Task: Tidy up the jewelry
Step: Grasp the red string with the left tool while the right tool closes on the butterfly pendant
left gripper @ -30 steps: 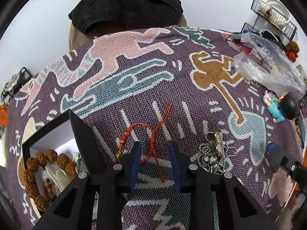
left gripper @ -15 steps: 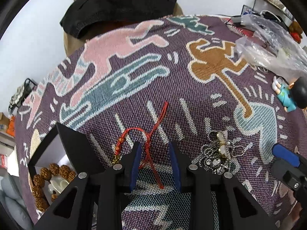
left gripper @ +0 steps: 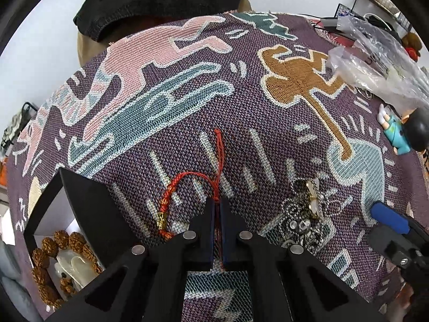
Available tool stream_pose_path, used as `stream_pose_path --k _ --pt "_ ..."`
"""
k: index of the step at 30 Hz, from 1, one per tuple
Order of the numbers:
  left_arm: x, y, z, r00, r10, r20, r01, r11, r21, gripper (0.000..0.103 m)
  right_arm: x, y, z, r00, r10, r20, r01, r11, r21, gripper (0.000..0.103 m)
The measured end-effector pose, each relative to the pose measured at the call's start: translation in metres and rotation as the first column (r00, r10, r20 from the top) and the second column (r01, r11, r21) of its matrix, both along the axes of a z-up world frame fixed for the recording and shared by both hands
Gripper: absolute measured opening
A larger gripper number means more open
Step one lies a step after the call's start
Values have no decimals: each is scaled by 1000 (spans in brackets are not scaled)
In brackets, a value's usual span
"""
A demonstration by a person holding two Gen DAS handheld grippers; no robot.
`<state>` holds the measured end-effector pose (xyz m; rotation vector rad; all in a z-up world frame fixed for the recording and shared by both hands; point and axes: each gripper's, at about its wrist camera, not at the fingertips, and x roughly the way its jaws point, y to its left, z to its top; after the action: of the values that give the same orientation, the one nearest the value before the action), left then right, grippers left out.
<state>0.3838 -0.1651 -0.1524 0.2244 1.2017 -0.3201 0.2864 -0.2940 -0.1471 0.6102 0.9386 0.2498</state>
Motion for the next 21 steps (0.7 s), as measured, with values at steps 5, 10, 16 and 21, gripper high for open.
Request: stream_pose_path --k 5,10,16,21 --pt "-13 7 22 998 -1 59 6 996 -84 3 6 16 -2 999 33 -18 -33 999 -27 60" --pt "-28 26 59 991 24 130 -2 987 -162 3 11 32 -2 998 57 -42 -59 997 -56 45" --pt "-42 52 85 982 55 180 -10 970 -241 3 16 53 -8 995 75 -73 -83 990 -111 45" --pt "-51 71 94 976 78 201 -17 957 -288 3 24 59 -7 996 40 -83 -53 984 -169 39"
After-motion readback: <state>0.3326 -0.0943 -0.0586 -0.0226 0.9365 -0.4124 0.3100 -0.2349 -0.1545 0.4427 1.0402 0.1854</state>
